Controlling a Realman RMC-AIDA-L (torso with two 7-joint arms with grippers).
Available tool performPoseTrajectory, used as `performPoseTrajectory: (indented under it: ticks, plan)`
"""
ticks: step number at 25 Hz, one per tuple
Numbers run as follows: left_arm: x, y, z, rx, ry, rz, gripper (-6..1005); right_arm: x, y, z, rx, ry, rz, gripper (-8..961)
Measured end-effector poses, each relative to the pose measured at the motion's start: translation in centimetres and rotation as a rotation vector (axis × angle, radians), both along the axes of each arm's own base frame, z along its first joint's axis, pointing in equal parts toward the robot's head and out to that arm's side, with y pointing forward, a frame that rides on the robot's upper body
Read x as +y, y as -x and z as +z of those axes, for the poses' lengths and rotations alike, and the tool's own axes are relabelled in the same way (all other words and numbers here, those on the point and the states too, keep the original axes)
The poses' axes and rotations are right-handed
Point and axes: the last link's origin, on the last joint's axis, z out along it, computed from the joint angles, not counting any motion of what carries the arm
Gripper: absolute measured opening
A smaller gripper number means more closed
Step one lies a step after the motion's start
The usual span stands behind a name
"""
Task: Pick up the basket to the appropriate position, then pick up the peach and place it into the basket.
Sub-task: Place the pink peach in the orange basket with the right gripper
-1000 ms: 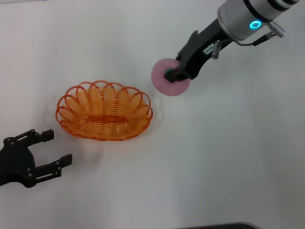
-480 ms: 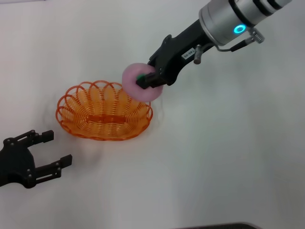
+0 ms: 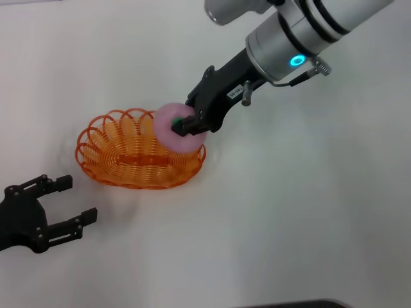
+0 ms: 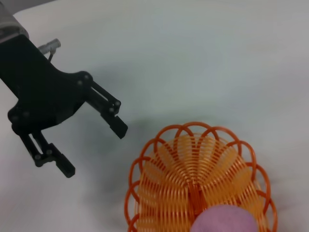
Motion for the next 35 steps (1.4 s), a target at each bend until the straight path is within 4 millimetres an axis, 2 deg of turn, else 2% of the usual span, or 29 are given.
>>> performPoseTrajectory:
  ticks: [7, 12, 18, 23, 26, 35]
  plan:
    - [0.0, 0.0, 0.0, -0.002, 0.000, 0.001, 812, -0.2, 0.4, -0.4, 0.059, 0.017, 0.029, 304]
    - [-0.1, 0.0, 0.0, -0.009, 0.000, 0.001, 811, -0.3, 0.4, -0.4, 0.069, 0.019, 0.033, 553]
    - [-0.2, 0.0, 0.5, -0.022, -0.013, 0.006, 811, -0.2, 0.0, -0.5, 0.073, 0.014, 0.022, 783]
    - [-0.2, 0.1, 0.4, -0.023, -0.011, 0.008, 812, -0.6, -0.7, -0.1, 0.144, 0.008, 0.010, 779]
    - [-0.3, 0.1, 0.4, -0.024, -0.011, 0.009, 812, -1.1, -1.6, 0.7, 0.242, -0.004, 0.018, 777]
    - [-0.3, 0.1, 0.4, -0.026, -0.015, 0.009, 811, -2.9, -7.3, 4.4, 0.463, -0.162, -0.024, 774]
